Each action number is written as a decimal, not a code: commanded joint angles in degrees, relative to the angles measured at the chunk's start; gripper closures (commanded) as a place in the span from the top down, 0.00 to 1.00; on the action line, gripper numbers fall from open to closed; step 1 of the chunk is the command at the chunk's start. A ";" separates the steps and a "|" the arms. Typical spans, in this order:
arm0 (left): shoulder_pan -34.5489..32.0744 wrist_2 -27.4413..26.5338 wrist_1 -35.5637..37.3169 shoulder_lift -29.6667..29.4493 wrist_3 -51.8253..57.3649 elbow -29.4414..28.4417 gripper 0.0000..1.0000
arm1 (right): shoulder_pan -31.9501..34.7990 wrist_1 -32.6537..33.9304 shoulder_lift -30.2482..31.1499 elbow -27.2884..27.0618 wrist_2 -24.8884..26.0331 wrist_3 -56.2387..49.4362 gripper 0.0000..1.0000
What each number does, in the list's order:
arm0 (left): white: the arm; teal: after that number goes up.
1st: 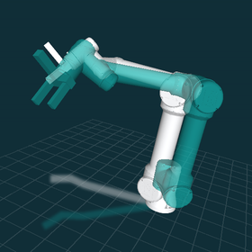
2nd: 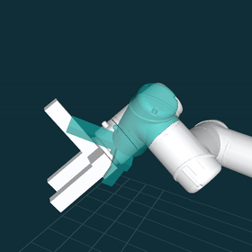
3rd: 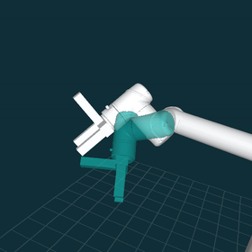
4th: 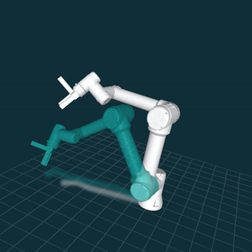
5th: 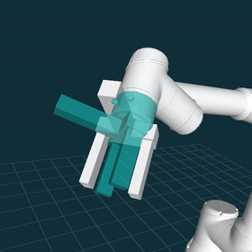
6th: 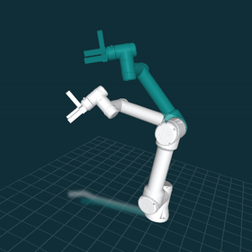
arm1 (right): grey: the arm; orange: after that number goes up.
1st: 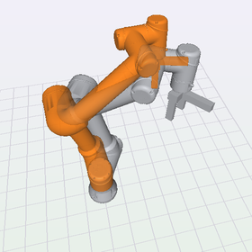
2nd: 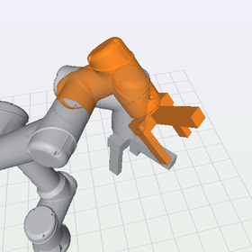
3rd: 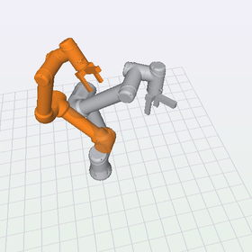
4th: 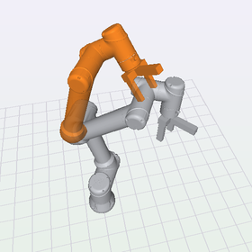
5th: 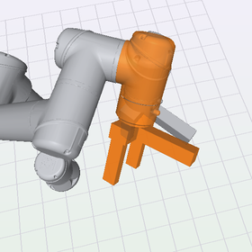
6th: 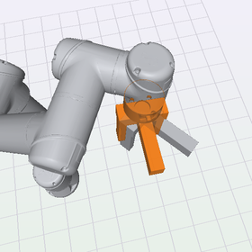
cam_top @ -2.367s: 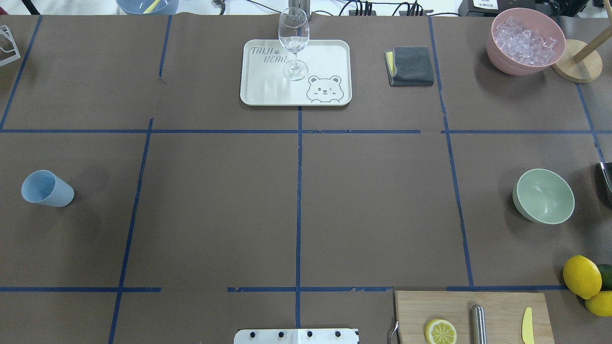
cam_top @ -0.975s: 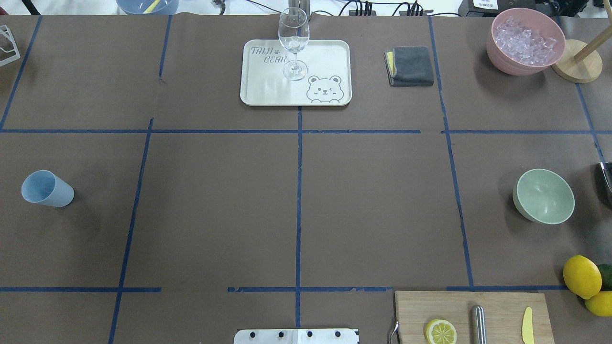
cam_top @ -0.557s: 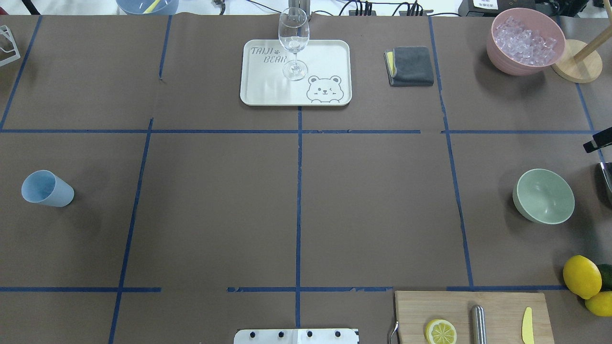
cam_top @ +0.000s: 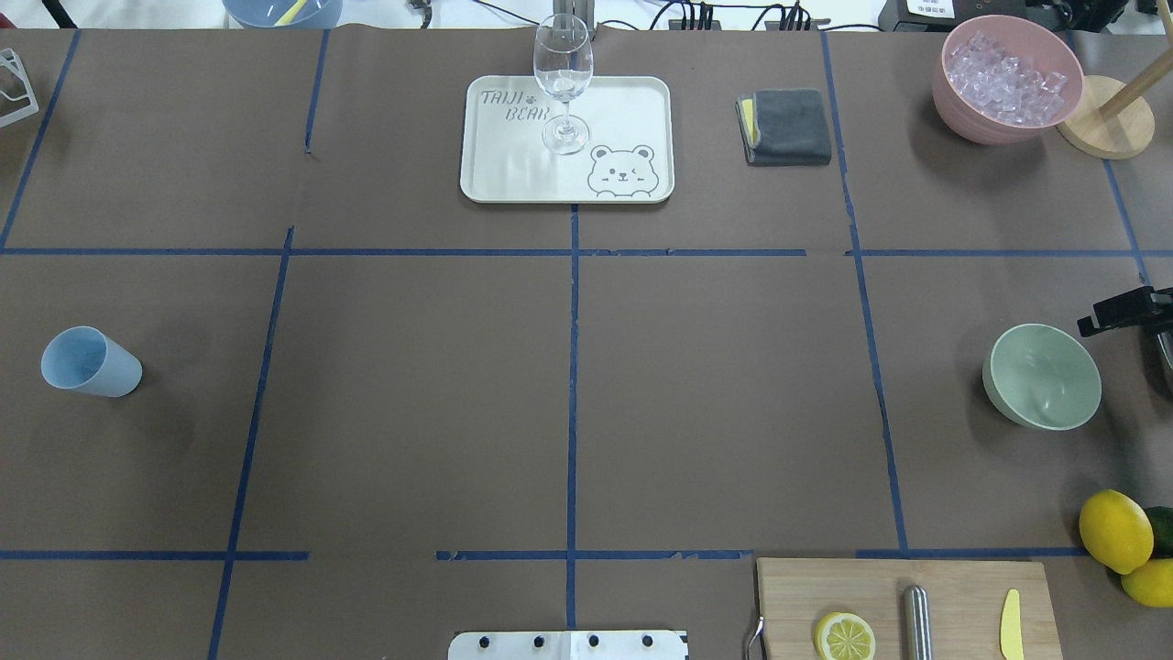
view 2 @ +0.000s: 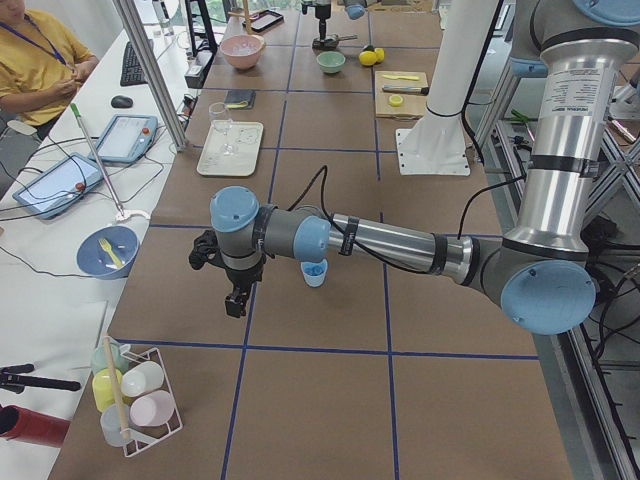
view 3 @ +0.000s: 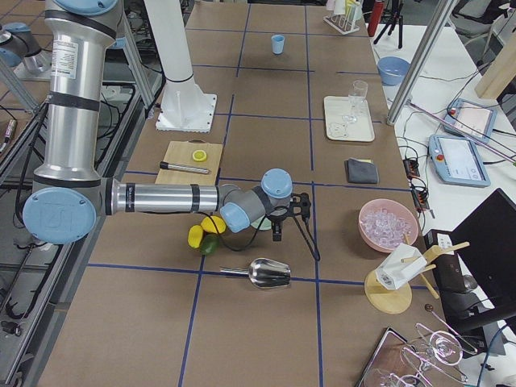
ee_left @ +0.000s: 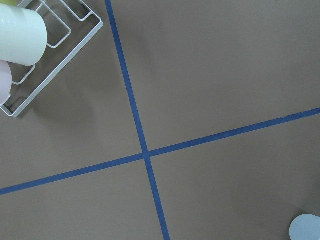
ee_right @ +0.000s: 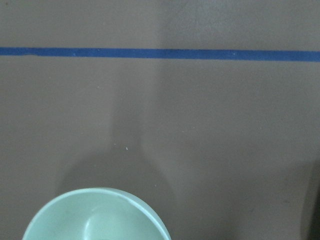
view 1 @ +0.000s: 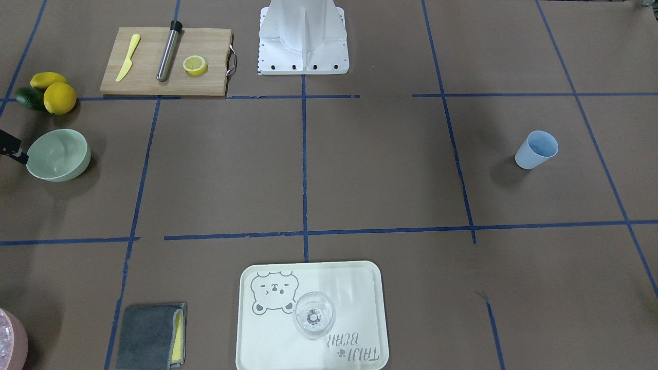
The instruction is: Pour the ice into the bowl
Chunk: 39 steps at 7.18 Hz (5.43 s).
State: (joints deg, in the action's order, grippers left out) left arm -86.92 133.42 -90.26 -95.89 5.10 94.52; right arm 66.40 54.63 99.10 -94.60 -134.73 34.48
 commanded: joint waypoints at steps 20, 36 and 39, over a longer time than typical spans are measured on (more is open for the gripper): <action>8.52 7.30 -2.90 -0.09 -7.58 8.20 1.00 | -45.29 22.72 -54.06 5.16 35.40 70.55 0.00; 56.33 -57.71 -73.34 34.95 -55.54 13.24 1.00 | -35.99 28.08 -36.43 -19.58 29.44 70.11 1.00; 70.41 -82.67 -77.78 36.57 -68.84 9.73 1.00 | -35.90 28.08 -36.61 -19.05 29.35 70.11 1.00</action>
State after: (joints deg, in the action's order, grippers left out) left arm -23.94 62.37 -167.42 -59.65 -56.98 105.88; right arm 30.35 82.70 62.57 -113.77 -105.36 104.61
